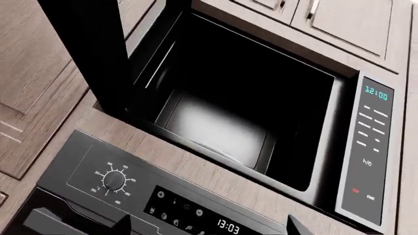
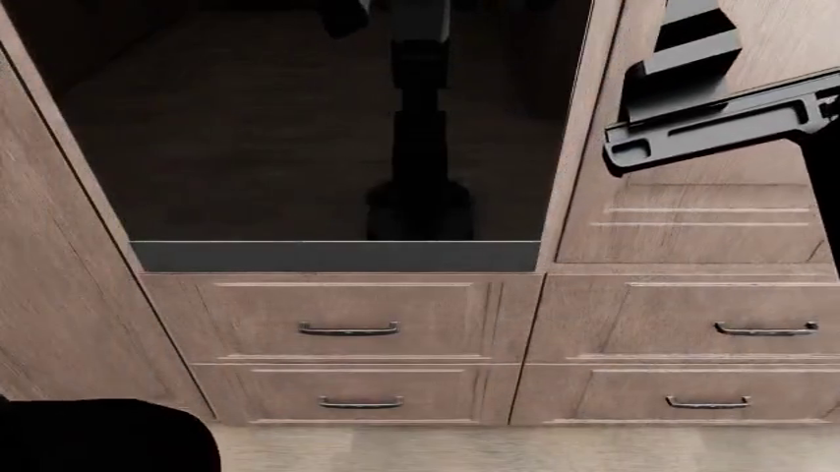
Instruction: Close the microwave door
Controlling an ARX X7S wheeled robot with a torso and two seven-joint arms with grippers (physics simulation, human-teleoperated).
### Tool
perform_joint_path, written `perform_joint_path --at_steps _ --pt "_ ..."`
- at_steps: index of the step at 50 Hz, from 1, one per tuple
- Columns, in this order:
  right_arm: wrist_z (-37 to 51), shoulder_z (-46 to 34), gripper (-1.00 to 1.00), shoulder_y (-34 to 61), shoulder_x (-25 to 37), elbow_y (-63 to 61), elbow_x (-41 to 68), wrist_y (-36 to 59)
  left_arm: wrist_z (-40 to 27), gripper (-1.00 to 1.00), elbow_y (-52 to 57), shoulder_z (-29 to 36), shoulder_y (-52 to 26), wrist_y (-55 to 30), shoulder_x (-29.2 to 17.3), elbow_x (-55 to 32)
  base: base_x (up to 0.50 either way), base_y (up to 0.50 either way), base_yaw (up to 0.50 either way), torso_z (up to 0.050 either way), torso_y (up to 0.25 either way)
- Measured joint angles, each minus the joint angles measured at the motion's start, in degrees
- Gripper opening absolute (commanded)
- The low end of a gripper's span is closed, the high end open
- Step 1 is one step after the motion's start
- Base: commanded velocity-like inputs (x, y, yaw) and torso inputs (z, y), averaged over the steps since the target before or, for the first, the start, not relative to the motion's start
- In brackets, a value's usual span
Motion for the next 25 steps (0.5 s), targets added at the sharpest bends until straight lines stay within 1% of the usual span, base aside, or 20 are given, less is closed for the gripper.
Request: perform_joint_path --at_steps 10,25 --pt "4.36 -1.09 1.0 5.18 1.46 0.3 6.13 1.03 -3.63 1.0 -0.42 -3.13 -3.78 -2.54 -0.52 -5.23 0.0 0.5 0.0 0.0 0.0" --pt "6.46 -2.45 1.0 7.77 2.23 0.49 8.83 1.25 -6.42 1.0 -0.88 -4.3 -5.33 -2.81 -1.49 -8.87 0.0 0.5 0.0 0.0 0.0"
